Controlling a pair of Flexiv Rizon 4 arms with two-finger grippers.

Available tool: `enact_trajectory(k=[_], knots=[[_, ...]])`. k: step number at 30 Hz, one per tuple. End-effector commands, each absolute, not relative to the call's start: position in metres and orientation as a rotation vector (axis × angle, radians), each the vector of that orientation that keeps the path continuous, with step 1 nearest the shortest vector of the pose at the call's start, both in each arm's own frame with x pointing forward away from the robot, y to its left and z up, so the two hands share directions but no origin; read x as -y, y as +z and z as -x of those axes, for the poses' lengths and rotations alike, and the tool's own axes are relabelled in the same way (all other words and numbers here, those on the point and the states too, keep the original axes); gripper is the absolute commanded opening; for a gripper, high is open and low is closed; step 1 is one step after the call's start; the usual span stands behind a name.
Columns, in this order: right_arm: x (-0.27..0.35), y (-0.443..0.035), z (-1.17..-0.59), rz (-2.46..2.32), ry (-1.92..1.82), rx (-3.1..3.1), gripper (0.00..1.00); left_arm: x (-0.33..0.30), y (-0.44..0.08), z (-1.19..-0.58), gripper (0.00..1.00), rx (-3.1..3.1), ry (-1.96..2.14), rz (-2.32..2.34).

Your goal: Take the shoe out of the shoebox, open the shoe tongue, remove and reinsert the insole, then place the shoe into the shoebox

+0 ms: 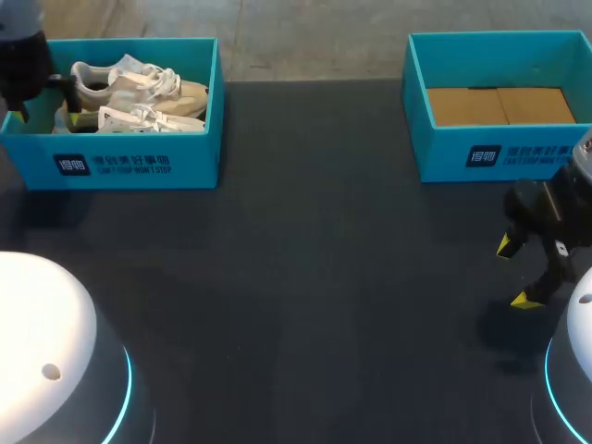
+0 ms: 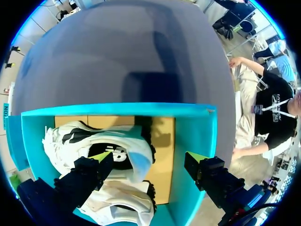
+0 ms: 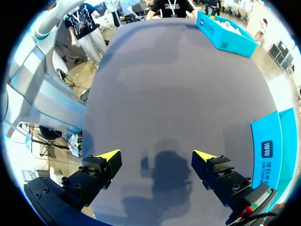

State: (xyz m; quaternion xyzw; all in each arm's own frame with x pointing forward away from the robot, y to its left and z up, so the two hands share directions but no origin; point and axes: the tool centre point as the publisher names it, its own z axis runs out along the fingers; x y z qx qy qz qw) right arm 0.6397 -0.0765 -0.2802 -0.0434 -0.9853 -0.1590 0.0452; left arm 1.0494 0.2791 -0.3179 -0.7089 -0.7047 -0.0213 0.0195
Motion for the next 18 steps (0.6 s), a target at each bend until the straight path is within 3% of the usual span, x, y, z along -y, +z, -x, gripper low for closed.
enact_trajectory(k=[1, 18], knots=[[0.076, -0.281, -0.639, 0.135, -0.482, 3.012, 1.00, -0.277, -0.326, -1.056, 1.00, 2.180, -0.058, 2.186], [0.076, -0.281, -0.639, 0.135, -0.482, 3.012, 1.00, -0.279, -0.356, -1.063, 1.00, 2.150, -0.025, 2.145]])
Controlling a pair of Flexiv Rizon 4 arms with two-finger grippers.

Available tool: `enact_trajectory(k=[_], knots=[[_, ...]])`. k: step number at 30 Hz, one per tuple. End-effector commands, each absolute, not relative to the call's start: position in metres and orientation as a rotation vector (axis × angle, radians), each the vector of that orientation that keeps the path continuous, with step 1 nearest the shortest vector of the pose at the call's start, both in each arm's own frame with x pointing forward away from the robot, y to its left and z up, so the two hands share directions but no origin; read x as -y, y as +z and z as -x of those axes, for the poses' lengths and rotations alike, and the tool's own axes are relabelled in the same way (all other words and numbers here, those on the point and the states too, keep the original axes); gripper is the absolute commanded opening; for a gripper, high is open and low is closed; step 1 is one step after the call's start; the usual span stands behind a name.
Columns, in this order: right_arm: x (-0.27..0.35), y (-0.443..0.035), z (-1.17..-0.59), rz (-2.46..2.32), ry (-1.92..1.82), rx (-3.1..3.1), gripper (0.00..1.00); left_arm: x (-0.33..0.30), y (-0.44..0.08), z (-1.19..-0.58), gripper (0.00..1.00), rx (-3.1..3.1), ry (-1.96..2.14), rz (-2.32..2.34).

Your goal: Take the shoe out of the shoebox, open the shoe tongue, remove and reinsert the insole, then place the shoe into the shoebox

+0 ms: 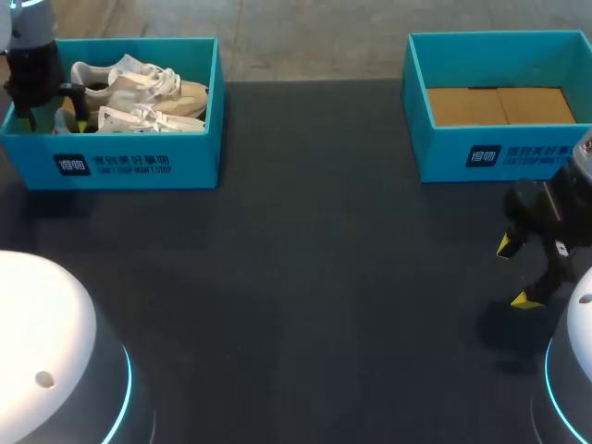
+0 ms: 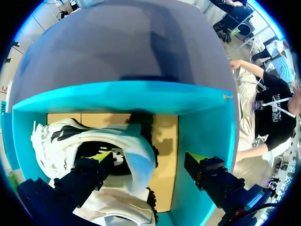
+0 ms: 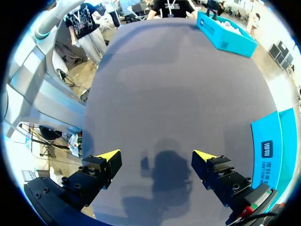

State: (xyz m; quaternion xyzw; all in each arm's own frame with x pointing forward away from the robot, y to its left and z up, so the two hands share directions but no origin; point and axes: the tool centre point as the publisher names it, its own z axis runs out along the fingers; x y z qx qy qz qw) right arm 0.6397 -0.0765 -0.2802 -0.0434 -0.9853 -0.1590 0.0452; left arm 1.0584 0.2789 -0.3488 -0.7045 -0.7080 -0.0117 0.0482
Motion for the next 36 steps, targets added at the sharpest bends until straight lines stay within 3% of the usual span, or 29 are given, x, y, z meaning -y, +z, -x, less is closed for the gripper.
enact_trajectory(k=[1, 3, 11, 17, 24, 27, 32, 33, 35, 36], knots=[[0.076, -0.281, -0.639, 0.135, -0.482, 3.012, 1.00, -0.279, -0.359, -1.063, 0.99, 2.143, -0.026, 2.147], [0.076, -0.281, -0.639, 0.135, -0.482, 3.012, 1.00, -0.279, -0.363, -1.063, 0.99, 2.138, -0.025, 2.145], [0.076, -0.281, -0.639, 0.135, -0.482, 3.012, 1.00, -0.277, -0.372, -1.063, 0.82, 2.131, -0.011, 2.128], [0.076, -0.281, -0.639, 0.135, -0.482, 3.012, 1.00, -0.275, -0.380, -1.063, 0.78, 2.114, -0.015, 2.123], [0.076, -0.281, -0.639, 0.135, -0.482, 3.012, 1.00, -0.276, -0.385, -1.062, 0.64, 2.096, -0.019, 2.120], [0.076, -0.281, -0.639, 0.135, -0.482, 3.012, 1.00, -0.275, -0.386, -1.060, 0.48, 2.091, -0.015, 2.118], [0.076, -0.281, -0.639, 0.135, -0.482, 3.012, 1.00, -0.275, -0.391, -1.057, 0.39, 2.075, -0.008, 2.115], [0.076, -0.281, -0.639, 0.135, -0.482, 3.012, 1.00, -0.275, -0.391, -1.057, 0.29, 2.074, -0.009, 2.115], [0.076, -0.281, -0.639, 0.135, -0.482, 3.012, 1.00, -0.275, -0.391, -1.057, 0.00, 2.070, -0.011, 2.119], [0.076, -0.281, -0.639, 0.135, -0.482, 3.012, 1.00, -0.275, -0.391, -1.057, 0.00, 2.066, -0.015, 2.126]])
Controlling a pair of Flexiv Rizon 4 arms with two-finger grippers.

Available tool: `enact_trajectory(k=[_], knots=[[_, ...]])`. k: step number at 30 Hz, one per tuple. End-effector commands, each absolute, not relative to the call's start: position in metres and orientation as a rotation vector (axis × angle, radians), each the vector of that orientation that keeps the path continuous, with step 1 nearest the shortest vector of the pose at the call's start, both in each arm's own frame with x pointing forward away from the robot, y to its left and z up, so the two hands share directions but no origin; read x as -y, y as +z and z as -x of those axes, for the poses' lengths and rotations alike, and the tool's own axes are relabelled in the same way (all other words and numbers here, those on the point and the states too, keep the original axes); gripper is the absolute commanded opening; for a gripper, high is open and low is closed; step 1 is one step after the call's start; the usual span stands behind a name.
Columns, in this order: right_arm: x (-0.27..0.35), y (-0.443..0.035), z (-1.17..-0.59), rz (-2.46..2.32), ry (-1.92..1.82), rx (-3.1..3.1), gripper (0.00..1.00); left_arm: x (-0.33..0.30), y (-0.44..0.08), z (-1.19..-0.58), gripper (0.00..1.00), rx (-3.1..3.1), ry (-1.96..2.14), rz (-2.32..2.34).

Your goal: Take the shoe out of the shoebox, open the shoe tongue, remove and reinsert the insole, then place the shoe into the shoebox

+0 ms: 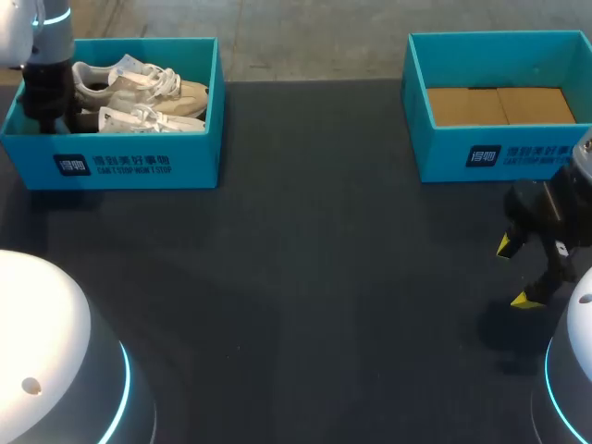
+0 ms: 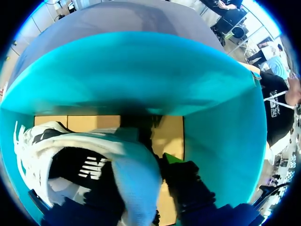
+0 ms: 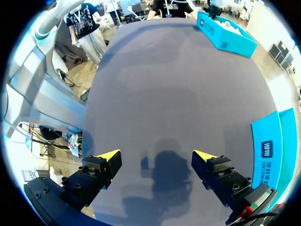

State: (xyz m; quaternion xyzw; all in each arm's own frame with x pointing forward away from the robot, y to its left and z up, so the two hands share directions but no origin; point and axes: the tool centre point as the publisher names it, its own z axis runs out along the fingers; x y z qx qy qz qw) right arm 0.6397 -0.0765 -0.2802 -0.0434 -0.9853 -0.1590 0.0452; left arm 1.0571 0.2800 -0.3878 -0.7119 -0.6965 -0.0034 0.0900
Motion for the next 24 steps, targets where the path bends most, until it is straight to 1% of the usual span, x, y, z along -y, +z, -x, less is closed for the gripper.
enact_trajectory(k=[1, 16, 24], knots=[[0.076, -0.281, -0.639, 0.135, -0.482, 3.012, 1.00, -0.274, -0.391, -1.056, 0.00, 2.062, -0.018, 2.131], [0.076, -0.281, -0.639, 0.135, -0.482, 3.012, 1.00, -0.280, -0.379, -1.048, 0.00, 2.047, -0.041, 2.189], [0.076, -0.281, -0.639, 0.135, -0.482, 3.012, 1.00, -0.285, -0.369, -1.054, 0.00, 2.073, -0.040, 2.205]])
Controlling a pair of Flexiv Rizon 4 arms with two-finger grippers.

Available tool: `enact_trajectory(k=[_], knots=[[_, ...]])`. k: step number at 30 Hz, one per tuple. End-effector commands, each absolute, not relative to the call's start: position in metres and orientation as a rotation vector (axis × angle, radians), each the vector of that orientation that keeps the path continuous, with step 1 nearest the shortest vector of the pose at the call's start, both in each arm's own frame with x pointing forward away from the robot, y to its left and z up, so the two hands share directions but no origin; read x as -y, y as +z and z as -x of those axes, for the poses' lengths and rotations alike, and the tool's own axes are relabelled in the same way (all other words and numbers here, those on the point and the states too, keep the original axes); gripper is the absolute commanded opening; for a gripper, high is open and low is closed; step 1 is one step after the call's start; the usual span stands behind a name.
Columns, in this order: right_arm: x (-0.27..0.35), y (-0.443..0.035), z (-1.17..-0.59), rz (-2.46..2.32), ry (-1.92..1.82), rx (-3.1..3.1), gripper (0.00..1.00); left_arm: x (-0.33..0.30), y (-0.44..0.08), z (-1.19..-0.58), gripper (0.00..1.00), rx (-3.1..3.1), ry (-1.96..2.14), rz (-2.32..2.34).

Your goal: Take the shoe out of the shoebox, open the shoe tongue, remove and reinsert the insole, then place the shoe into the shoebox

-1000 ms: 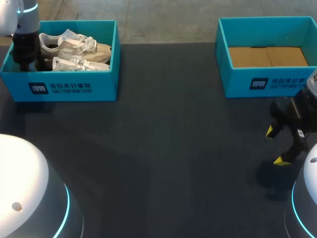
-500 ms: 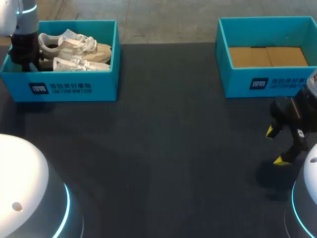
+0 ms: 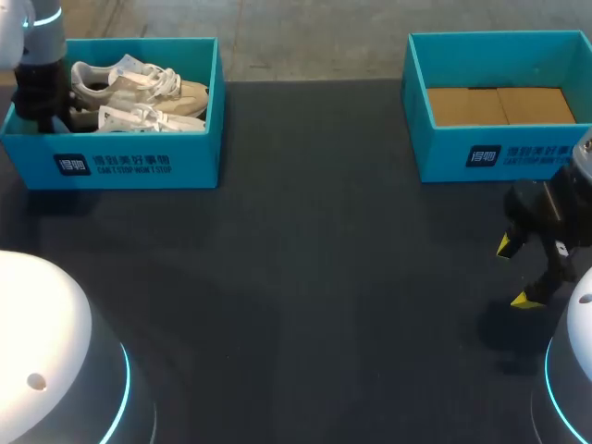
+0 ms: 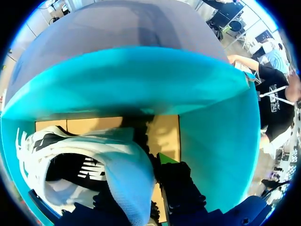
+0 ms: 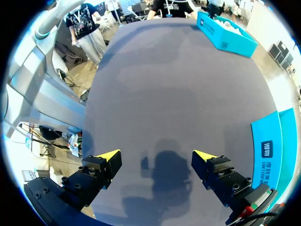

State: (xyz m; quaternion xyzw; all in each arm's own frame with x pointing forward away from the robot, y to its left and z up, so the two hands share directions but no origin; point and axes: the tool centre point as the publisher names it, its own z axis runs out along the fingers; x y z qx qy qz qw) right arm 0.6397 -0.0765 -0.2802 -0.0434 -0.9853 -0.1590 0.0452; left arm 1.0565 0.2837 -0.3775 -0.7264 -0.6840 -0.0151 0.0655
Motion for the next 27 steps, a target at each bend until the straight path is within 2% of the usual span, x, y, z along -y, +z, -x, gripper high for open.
enact_trajectory(k=[1, 19, 27], knots=[[0.076, -0.281, -0.639, 0.135, -0.482, 3.012, 1.00, -0.285, -0.368, -1.055, 0.00, 2.073, -0.040, 2.213], [0.076, -0.281, -0.639, 0.135, -0.482, 3.012, 1.00, -0.297, -0.359, -1.070, 0.00, 2.112, -0.055, 2.209], [0.076, -0.281, -0.639, 0.135, -0.482, 3.012, 1.00, -0.293, -0.338, -1.075, 0.00, 2.178, 0.005, 2.187]])
